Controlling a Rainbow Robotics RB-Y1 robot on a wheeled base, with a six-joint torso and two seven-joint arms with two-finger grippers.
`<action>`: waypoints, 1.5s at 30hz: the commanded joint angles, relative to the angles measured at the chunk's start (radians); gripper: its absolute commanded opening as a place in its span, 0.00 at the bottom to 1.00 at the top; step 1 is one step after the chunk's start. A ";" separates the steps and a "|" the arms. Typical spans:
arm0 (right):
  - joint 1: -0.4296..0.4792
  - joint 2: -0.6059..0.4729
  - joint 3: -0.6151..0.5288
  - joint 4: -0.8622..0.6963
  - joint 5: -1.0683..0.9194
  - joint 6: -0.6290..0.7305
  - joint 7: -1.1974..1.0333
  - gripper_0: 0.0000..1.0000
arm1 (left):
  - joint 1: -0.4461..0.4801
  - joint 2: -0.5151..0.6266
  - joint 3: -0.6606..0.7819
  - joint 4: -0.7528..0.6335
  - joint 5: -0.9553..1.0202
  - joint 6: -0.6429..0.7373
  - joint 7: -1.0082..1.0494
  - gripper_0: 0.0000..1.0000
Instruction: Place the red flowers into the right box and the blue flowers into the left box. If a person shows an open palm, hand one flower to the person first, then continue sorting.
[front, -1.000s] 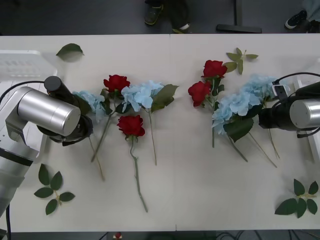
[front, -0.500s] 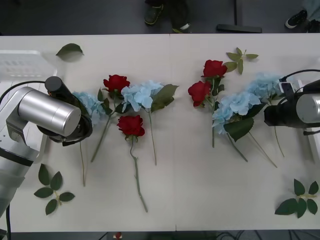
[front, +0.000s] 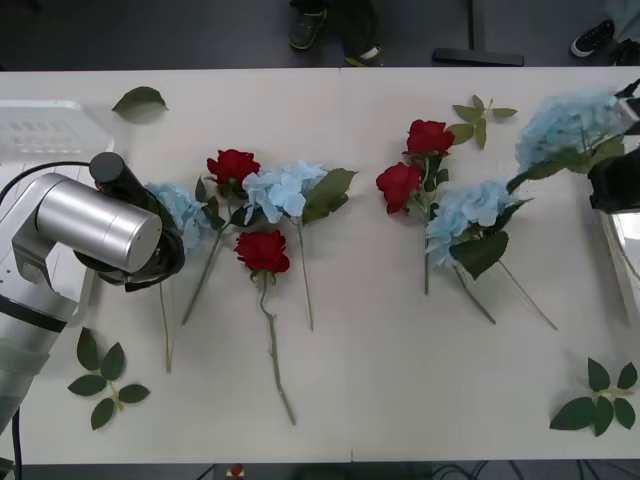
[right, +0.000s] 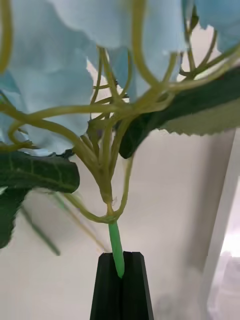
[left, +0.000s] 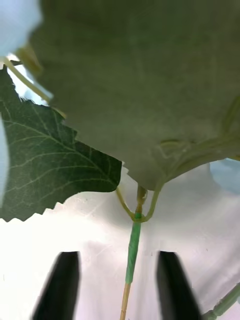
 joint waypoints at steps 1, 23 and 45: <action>-0.034 -0.023 -0.106 -0.113 -0.077 0.097 0.013 0.00 | -0.027 0.004 0.039 -0.015 0.018 0.012 -0.034 1.00; 0.055 -0.114 -0.301 -0.415 -0.812 -0.010 0.215 0.00 | -0.066 0.001 0.027 0.050 0.135 0.039 -0.025 1.00; 0.365 -0.083 0.018 -0.809 -0.504 -0.765 0.152 0.00 | -0.074 -0.010 -0.010 0.119 0.087 -0.002 -0.040 0.17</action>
